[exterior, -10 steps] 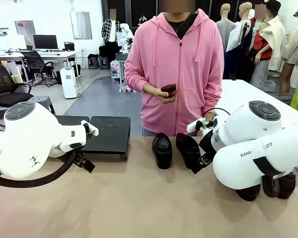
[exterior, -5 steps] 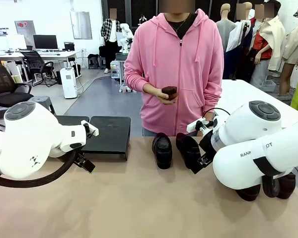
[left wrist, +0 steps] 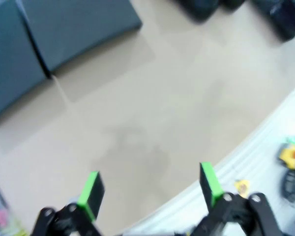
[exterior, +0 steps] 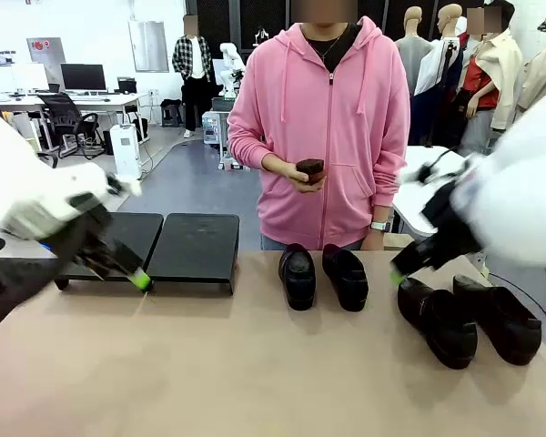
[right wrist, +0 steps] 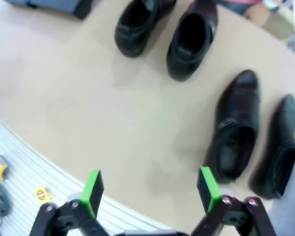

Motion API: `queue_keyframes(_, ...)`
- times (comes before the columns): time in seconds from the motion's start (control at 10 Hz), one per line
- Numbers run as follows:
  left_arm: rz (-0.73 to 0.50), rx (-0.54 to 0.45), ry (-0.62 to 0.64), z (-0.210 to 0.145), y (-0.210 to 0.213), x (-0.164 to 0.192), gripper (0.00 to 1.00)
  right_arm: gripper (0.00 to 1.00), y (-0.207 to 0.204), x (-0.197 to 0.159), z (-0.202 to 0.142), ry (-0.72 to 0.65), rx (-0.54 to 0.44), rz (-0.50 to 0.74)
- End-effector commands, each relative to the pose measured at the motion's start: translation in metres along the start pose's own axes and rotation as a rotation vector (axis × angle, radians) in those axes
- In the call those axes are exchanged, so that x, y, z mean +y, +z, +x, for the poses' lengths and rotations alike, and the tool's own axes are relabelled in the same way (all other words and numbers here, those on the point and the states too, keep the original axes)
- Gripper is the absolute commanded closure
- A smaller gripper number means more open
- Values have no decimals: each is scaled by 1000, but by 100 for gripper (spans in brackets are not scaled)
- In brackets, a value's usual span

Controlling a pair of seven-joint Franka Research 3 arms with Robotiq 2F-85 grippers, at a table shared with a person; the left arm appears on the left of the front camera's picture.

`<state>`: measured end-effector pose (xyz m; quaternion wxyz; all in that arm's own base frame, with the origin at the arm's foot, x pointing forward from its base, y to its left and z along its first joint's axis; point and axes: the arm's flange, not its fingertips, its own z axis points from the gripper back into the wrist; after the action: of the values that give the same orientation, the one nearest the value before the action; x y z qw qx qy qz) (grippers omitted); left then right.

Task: Organize the shoes by placing them on the stand.
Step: Pick up one Shoe and place it in the middle of the table.

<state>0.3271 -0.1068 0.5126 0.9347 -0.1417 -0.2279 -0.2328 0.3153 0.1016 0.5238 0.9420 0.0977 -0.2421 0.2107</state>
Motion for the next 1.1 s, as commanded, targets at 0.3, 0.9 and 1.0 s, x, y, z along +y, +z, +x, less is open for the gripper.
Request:
queue_keyframes(0.3,-115,-230,92,-175,70,34,0,0,92,-50,-143,-272,-298,71)
queue_keyframes(0.9,-54,-168,68,-71,145,35,0,0,158,-52,-81,-206,-247,68)
queue_keyframes(1.0,-54,-168,68,-71,145,35,0,0,158,-52,-81,-206,-247,68)
